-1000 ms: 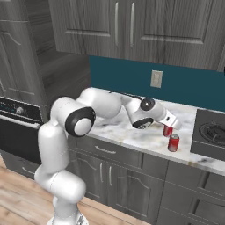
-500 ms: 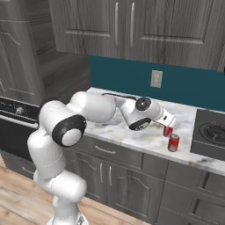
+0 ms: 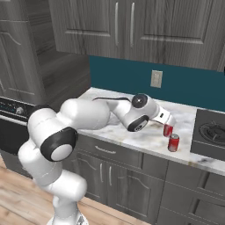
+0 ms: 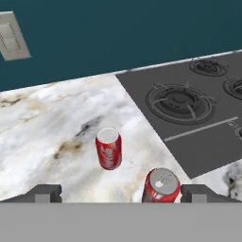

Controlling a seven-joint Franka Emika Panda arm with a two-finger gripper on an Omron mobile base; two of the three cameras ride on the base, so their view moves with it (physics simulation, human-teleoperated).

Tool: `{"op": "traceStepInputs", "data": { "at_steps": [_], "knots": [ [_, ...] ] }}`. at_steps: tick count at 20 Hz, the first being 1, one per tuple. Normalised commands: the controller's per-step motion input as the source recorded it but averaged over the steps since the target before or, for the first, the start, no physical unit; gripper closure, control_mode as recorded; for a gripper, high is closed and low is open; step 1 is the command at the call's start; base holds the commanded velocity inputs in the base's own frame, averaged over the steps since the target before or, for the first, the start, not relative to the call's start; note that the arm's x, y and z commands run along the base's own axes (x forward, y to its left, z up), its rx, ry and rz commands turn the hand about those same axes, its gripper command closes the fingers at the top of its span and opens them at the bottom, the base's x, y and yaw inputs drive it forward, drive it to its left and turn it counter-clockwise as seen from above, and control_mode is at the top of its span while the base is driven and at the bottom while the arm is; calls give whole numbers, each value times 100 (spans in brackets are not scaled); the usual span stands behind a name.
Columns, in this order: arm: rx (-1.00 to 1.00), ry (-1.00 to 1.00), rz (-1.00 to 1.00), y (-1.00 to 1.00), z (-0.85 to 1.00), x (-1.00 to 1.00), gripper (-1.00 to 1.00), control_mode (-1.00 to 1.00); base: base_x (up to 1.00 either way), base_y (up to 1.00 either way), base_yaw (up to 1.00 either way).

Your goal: Four empty soda cans are scattered around the kitchen. Gather all the cans and cluster them next to the stove for recycling.

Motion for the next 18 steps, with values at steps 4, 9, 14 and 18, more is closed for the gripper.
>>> {"op": "traceStepInputs", "data": {
  "at_steps": [4,9,14,18],
  "knots": [
    [0,6,15,33,1,-16,-100,-100,0,0,0],
    [0,9,16,42,0,0,-100,-100,0,0,0],
    [0,11,14,43,-1,0,-100,-100,0,0,0],
    [0,9,13,42,0,0,-100,-100,0,0,0]
  ]
}}
